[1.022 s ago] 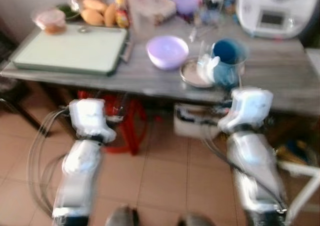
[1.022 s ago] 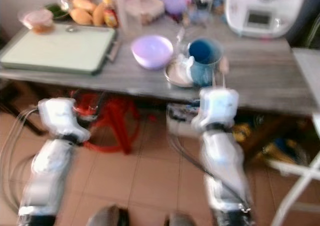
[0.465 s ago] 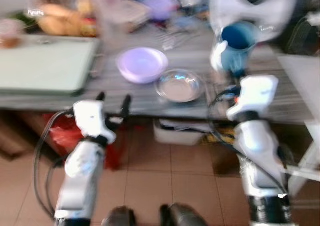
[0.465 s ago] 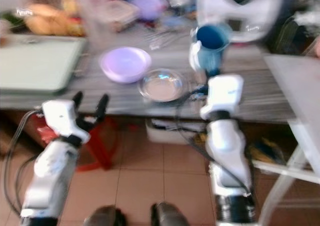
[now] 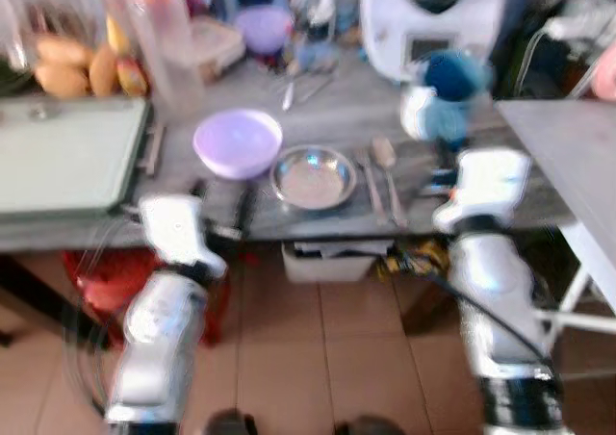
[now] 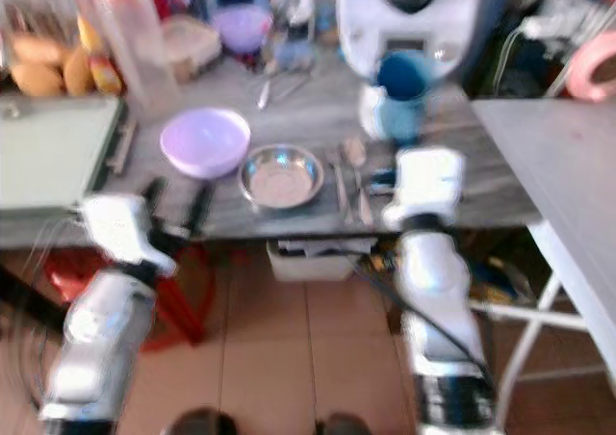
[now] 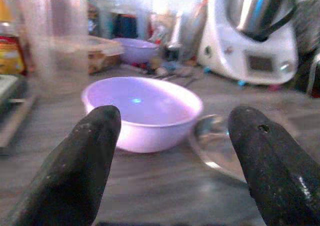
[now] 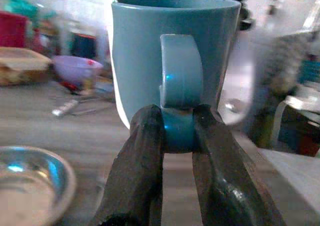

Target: Setting the table

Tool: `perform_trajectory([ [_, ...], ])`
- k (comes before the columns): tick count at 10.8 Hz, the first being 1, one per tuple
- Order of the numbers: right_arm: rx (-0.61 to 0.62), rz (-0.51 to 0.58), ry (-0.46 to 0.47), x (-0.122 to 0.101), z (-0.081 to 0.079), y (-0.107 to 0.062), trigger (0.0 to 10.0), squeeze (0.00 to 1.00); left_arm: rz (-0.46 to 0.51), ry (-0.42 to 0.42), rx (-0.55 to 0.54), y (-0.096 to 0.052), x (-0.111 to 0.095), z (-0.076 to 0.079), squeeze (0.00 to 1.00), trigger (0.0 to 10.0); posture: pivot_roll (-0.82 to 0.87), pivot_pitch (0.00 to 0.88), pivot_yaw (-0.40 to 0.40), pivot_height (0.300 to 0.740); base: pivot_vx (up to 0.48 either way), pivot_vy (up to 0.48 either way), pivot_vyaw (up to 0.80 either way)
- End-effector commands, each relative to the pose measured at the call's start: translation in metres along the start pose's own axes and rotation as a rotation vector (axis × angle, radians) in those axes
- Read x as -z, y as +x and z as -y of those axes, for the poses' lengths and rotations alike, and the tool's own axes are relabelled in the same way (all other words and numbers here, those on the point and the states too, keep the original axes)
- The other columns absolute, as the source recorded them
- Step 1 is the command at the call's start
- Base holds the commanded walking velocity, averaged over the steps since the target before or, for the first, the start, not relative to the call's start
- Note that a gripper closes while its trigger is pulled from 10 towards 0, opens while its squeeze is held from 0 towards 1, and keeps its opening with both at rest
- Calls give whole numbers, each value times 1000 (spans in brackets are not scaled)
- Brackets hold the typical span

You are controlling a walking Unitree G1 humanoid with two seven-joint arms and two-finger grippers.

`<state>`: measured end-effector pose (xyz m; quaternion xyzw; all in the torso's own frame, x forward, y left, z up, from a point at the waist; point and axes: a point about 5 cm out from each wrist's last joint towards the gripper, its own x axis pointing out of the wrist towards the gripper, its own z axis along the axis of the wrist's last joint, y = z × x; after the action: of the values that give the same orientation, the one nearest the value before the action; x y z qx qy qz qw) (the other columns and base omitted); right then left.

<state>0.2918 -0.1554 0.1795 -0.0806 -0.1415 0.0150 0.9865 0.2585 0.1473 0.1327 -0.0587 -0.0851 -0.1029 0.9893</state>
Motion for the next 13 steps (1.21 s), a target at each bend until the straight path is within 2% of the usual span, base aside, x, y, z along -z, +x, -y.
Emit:
perform_trajectory([
  [1,34,9,-17,-1,11,0,10000,0,7,-17,26,1,-1,7,0,10000,-79,90,-14,740,270,0,0],
  [7,37,23,-28,-3,12,4,10000,0,22,-17,31,3,-6,7,0,10000,-78,112,-5,740,366,0,0],
  [9,32,35,8,-5,15,10,10000,0,34,-4,14,1,-11,4,0,10000,-71,145,0,740,0,0,0],
  [13,-113,-9,27,3,23,31,10000,0,1,76,-124,-23,-17,-16,0,10000,-16,210,-3,740,0,0,0],
])
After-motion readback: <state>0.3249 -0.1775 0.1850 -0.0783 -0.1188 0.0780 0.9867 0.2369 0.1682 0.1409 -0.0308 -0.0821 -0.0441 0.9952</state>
